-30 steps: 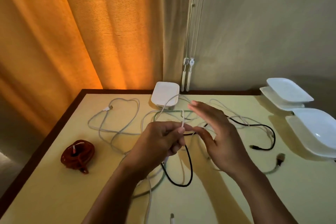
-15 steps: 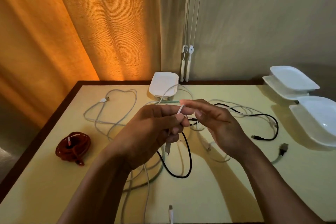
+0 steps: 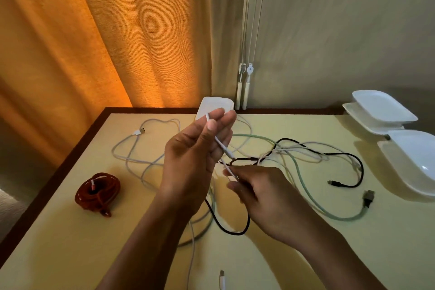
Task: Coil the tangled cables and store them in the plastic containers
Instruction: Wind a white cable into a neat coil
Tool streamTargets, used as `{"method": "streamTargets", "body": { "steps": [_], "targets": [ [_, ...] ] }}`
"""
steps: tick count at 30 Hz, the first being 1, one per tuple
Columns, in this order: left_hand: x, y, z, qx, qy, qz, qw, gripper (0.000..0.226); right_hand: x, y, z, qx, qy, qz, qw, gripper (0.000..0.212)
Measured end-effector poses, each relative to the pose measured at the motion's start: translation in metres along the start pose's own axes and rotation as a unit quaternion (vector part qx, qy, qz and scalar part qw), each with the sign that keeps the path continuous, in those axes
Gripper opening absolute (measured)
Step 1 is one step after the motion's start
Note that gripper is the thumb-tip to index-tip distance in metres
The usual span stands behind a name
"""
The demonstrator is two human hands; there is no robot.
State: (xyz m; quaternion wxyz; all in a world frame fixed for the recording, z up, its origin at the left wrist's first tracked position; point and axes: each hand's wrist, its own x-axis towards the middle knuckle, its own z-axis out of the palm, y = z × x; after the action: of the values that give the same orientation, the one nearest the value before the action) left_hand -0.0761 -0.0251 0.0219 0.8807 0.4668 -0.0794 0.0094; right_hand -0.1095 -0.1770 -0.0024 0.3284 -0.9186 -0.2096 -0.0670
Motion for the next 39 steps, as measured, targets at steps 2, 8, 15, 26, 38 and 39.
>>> {"method": "streamTargets", "body": {
  "steps": [2,8,15,26,38,39],
  "targets": [
    [0.000,-0.004,-0.005,0.127,-0.002,0.028,0.991,0.030,-0.004,0.000,-0.005,-0.085,0.014,-0.022,0.996,0.029],
    [0.003,-0.001,-0.012,0.410,-0.124,0.034,0.903,0.026,-0.005,0.002,-0.038,-0.172,0.091,-0.099,0.976,0.005],
    [0.007,0.007,-0.011,0.425,-0.257,-0.099,0.862,0.027,-0.006,0.014,-0.076,-0.185,0.246,-0.191,0.932,0.013],
    [-0.001,-0.005,-0.002,0.142,-0.341,-0.251,0.895,0.038,0.013,0.053,-0.050,0.140,0.209,-0.056,0.966,0.015],
    [0.013,-0.001,-0.010,-0.016,-0.194,-0.080,0.978,0.041,0.000,0.025,-0.020,0.051,-0.112,0.109,0.986,0.032],
    [0.014,-0.002,-0.011,-0.011,-0.177,-0.078,0.981,0.040,-0.003,0.021,-0.022,0.000,-0.117,0.099,0.988,0.031]
  ]
}}
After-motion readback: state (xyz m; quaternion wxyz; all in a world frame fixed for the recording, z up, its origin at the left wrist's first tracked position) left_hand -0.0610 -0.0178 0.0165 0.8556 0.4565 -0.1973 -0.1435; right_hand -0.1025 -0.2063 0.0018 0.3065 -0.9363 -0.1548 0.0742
